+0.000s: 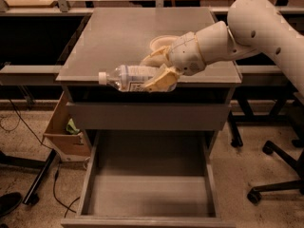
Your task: Place blue plastic bottle into middle drawer
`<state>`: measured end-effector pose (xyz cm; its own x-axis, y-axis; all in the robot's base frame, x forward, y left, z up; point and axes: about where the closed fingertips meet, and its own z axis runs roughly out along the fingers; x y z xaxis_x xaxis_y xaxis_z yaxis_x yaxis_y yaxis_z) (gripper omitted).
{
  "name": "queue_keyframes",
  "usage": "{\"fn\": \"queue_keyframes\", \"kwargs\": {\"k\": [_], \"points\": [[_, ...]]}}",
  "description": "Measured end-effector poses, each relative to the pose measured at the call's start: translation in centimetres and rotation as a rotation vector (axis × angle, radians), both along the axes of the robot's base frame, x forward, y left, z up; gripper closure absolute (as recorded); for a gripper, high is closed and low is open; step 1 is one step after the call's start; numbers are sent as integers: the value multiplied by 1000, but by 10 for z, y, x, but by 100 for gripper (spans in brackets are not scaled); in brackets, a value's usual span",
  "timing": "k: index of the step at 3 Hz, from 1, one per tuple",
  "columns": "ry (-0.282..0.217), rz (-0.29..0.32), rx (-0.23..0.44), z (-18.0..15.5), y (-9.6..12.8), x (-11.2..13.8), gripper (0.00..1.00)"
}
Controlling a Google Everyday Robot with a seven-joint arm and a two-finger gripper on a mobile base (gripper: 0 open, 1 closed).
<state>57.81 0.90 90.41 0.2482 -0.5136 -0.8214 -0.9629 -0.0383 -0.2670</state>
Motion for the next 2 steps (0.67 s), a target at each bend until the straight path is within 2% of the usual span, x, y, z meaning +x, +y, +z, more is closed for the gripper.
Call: {"fn": "queue_keyframes", "kwargs": {"k": [1,2], "points": [[-22,13,10,3,4,1,100],[-36,16,45,-13,11,-8,100]]}}
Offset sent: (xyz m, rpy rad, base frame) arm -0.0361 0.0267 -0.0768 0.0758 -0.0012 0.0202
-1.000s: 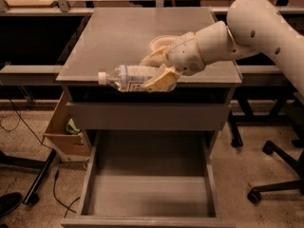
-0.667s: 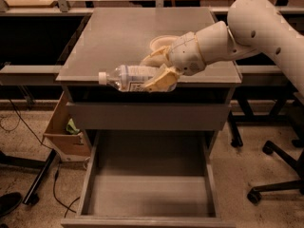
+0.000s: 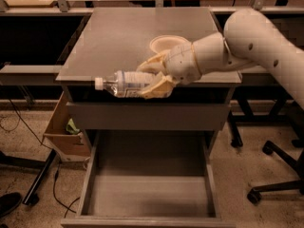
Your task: Place blue plastic bottle into middle drawer
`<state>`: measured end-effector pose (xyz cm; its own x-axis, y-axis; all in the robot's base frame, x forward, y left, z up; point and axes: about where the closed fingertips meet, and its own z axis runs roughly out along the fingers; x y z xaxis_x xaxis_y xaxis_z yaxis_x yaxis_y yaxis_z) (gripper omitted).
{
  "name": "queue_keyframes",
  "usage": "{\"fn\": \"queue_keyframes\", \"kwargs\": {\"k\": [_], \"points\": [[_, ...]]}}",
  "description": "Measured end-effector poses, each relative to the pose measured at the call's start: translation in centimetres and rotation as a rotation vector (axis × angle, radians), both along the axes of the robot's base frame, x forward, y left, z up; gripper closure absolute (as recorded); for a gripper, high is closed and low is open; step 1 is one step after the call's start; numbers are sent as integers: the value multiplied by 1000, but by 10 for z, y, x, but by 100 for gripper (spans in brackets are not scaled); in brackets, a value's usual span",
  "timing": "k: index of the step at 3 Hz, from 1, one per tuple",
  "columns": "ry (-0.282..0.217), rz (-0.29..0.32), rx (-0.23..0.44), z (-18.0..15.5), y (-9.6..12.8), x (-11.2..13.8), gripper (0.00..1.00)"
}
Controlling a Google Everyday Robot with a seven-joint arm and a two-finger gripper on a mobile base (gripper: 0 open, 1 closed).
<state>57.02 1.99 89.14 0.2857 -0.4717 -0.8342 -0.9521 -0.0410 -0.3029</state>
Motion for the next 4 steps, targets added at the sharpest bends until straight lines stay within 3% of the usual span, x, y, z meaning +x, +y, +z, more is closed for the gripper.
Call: {"fn": "queue_keyframes", "kwargs": {"k": [2,4], "points": [[154,-5,29,-119,46,-37,100],[291,-28,-12,-224,125,-49,100]]}}
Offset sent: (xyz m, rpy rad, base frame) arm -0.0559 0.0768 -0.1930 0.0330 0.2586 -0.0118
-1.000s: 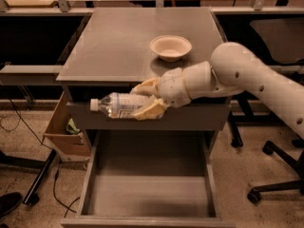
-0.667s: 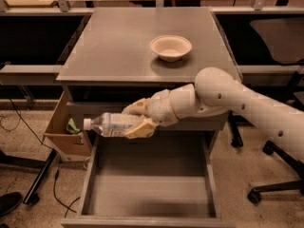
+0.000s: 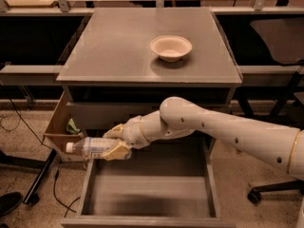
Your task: Place blue plastic bottle into middle drawer
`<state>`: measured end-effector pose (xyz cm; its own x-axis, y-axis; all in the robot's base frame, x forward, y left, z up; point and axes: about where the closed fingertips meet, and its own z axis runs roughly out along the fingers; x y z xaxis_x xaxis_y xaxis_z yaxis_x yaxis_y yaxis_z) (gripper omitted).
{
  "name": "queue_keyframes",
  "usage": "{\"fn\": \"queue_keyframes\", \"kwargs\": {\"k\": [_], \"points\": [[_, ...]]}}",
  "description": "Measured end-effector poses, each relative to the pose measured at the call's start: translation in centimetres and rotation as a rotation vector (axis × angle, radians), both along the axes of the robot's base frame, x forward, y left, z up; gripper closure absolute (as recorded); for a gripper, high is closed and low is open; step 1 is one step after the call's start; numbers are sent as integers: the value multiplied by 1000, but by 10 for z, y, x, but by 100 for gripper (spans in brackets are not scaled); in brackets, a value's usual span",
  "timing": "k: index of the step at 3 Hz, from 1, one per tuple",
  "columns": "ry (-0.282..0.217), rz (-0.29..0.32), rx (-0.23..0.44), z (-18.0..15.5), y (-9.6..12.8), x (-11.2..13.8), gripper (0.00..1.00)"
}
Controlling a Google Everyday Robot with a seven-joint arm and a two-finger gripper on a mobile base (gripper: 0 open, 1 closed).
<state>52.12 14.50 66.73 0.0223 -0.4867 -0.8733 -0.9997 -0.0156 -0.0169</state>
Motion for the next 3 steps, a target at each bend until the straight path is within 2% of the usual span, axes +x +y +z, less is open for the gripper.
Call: {"fn": "queue_keyframes", "kwargs": {"k": [2,3], "points": [[-9,9,-26,0,5,-1,100],[30,-11,-77,-36,9,8,100]]}}
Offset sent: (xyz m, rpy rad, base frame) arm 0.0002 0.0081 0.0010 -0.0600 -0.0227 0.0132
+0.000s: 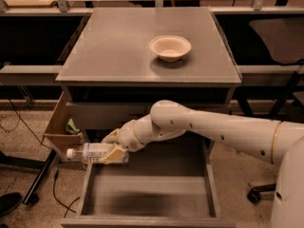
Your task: Place blue plastic bottle into middle drawer
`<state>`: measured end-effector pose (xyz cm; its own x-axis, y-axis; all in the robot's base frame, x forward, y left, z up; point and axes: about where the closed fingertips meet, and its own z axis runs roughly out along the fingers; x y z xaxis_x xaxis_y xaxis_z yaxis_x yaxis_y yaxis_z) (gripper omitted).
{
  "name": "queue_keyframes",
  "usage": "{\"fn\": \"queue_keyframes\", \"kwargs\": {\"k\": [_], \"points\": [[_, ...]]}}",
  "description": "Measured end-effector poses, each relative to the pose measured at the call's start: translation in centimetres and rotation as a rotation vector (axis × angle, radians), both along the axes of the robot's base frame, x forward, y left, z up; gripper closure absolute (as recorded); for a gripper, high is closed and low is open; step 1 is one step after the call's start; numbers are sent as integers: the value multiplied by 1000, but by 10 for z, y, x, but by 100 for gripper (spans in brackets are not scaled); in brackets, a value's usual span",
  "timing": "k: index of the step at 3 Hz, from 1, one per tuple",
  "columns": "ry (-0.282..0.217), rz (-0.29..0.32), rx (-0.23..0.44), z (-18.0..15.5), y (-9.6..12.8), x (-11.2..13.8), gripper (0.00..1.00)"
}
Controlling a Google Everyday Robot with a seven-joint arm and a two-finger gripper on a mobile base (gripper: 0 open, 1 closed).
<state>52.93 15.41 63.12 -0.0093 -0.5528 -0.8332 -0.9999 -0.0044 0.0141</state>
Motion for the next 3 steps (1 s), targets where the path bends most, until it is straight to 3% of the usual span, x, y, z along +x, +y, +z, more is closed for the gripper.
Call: {"fn": "queue_keyframes", "kwargs": {"k": [2,3], "points": [[140,-140,-99,-97,-25,8,100],[188,-254,-114,-139,-39,9,100]]}}
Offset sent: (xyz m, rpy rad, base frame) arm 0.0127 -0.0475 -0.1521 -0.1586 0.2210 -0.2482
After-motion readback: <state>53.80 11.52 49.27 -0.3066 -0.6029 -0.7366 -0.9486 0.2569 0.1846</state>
